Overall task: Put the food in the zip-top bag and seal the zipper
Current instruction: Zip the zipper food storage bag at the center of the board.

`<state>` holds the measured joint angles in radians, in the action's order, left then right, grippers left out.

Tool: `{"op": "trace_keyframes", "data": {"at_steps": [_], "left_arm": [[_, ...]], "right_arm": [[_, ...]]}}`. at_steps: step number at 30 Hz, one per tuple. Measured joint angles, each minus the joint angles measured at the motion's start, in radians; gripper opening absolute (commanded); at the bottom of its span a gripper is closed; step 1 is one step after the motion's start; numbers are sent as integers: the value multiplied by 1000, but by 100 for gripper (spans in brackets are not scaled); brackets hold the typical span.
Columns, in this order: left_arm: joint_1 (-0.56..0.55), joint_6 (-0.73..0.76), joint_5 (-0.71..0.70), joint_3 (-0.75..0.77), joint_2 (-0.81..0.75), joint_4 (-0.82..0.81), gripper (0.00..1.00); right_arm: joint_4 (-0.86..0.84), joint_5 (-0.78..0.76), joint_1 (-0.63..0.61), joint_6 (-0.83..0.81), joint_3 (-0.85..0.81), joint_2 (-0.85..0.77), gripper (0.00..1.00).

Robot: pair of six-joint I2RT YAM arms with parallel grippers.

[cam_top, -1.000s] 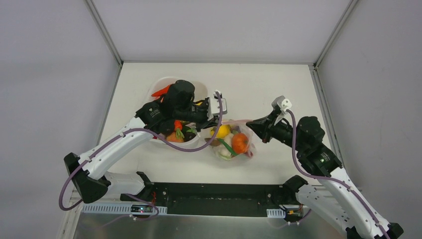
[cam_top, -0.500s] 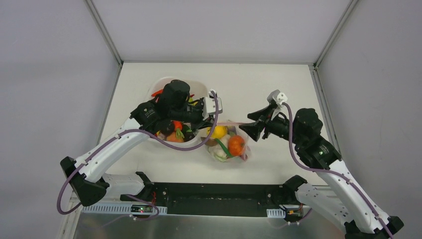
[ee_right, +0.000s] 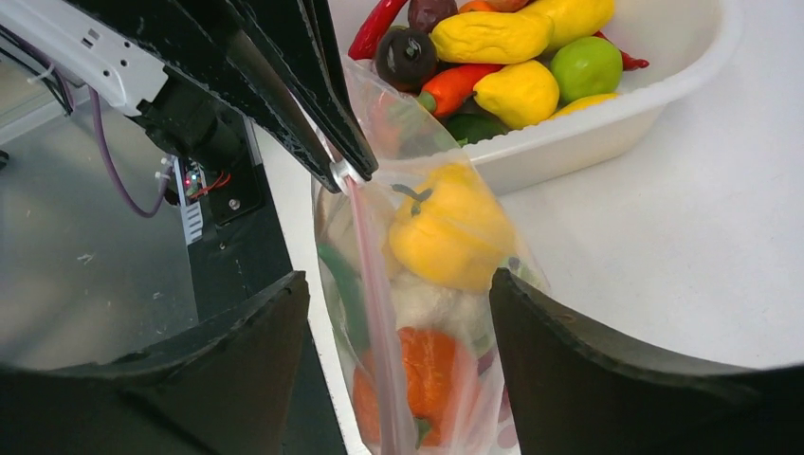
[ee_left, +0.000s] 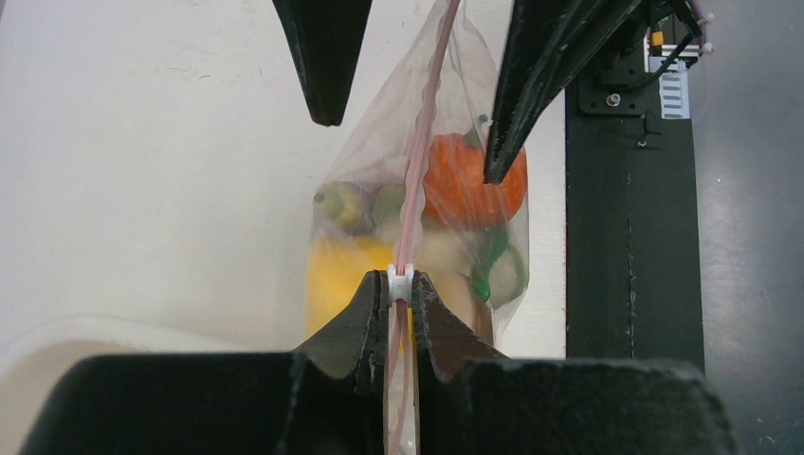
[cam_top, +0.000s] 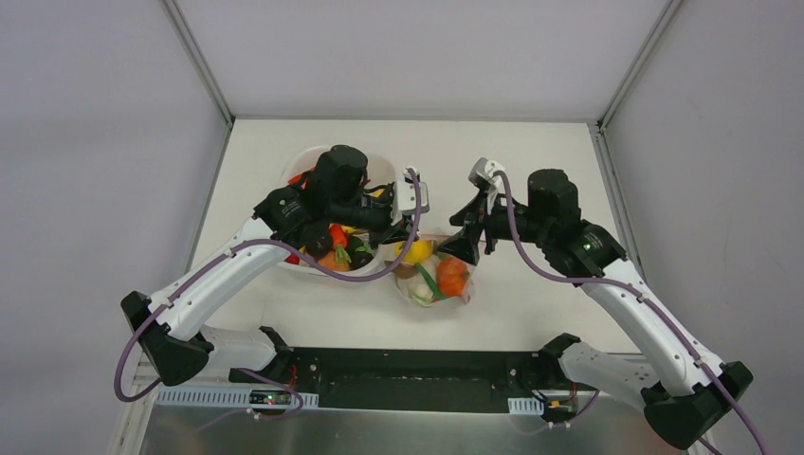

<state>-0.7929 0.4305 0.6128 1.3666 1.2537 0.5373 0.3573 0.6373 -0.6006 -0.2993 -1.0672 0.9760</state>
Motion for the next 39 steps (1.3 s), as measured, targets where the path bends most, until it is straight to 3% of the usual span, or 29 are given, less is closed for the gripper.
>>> {"op": "trace_keyframes", "data": {"at_steps": [9, 14, 19, 31, 39], "left_arm": [[0, -5, 16, 0, 1, 0, 0], [-6, -8, 15, 0, 3, -2, 0], [-6, -12, 14, 0, 3, -7, 0], [-4, -11, -20, -18, -8, -18, 0], [69, -12, -50, -152, -145, -14, 0]], "right_arm": [[8, 37, 0, -44, 0, 32, 44], [7, 29, 0, -53, 0, 29, 17], [-6, 10, 0, -54, 15, -7, 1], [-33, -60, -6, -44, 65, -69, 0], [-39, -128, -6, -27, 110, -143, 0]]}}
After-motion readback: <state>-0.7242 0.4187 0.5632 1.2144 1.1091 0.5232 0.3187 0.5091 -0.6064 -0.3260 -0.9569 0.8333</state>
